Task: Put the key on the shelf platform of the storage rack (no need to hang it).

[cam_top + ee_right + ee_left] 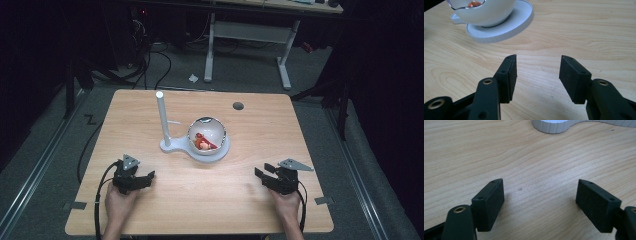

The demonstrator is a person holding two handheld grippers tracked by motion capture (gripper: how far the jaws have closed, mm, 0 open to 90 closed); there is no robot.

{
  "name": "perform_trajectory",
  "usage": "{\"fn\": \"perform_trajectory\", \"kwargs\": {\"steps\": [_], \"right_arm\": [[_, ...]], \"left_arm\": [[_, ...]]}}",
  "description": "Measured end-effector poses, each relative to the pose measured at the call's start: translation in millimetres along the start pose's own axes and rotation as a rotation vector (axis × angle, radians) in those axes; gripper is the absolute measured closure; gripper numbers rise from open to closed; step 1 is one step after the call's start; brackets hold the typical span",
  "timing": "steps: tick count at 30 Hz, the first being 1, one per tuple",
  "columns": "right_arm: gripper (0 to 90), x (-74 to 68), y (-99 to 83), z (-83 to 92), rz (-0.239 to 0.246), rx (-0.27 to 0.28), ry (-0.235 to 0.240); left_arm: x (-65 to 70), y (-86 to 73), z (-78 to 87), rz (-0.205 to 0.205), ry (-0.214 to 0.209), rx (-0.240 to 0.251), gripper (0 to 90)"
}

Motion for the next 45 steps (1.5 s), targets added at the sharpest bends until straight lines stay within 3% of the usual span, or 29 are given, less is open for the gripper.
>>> {"fn": "perform_trajectory", "kwargs": {"steps": [34,41,45], "right_arm": [[42.3,9.8,-19.8,-19.4,0.059,-0.128,-0.123],[40.3,7.9,-21.8,-20.8,0.111,-0.157,-0.154],[38.5,8.1,-22.0,-20.9,0.112,-0.159,-0.154]], "left_arm": [[-0.1,-0.1,0.0,-0.001,0.0,-0.001,23.1],[-0.1,-0.1,0.1,-0.001,0.0,-0.001,23.1],[-0.1,-0.1,0.1,-0.001,0.0,0.0,23.1]]}}
Point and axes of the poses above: each handheld gripper's, and its own axes: z roughly backward along the jaws, y roughly out of its top, x roughly to its right, the point moved 8 cm from there along -z, roughly forward along the jaws, and after that the axes turned 5 degrees about z, right-handed, at the moved point
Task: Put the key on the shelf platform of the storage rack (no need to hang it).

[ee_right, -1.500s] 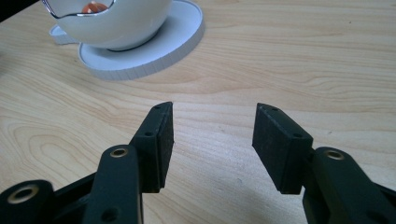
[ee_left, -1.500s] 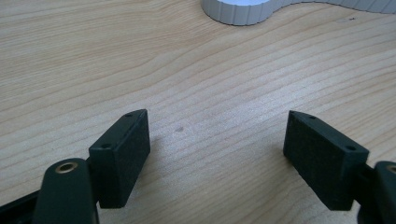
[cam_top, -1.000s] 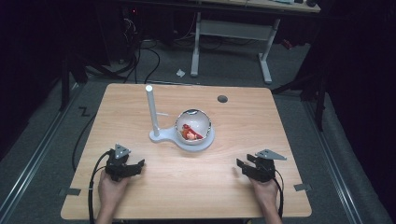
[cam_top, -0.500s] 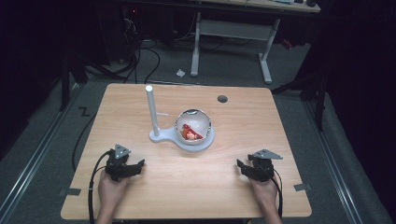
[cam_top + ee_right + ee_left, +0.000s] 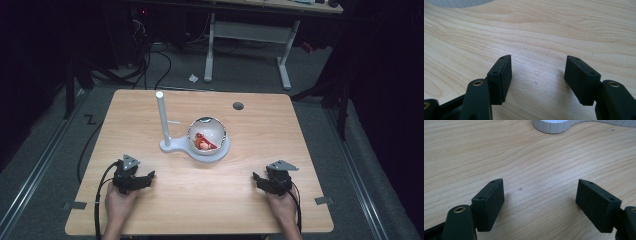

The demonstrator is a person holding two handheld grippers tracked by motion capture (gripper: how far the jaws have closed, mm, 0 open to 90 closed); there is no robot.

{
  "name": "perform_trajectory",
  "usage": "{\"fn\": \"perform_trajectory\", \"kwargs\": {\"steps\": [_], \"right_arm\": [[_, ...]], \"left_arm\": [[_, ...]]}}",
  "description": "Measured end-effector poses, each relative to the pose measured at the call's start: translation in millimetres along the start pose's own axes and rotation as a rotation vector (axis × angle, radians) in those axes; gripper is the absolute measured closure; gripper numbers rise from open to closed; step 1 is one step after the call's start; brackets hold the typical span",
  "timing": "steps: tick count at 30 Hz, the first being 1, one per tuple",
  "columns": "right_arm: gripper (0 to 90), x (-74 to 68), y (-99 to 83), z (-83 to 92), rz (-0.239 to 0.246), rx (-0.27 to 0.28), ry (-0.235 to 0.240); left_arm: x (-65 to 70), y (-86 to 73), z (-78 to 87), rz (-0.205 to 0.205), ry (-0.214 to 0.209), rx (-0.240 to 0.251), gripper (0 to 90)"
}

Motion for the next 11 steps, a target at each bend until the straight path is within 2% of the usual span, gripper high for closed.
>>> {"fn": "perform_trajectory", "kwargs": {"steps": [11], "right_arm": [[38.1,0.2,-0.1,0.0,0.0,-0.001,0.0]], "left_arm": [[0.0,0.0,0.0,0.001,0.0,0.0,23.1]]}}
Point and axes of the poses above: each handheld gripper's, and its own axes: z roughly backward along the jaws, y roughly out of its top, x roughly to its right, the point moved 8 cm from there along -z, roughly forward along the jaws, and after that the axes turned 5 degrees about z, right-handed, at the moved point
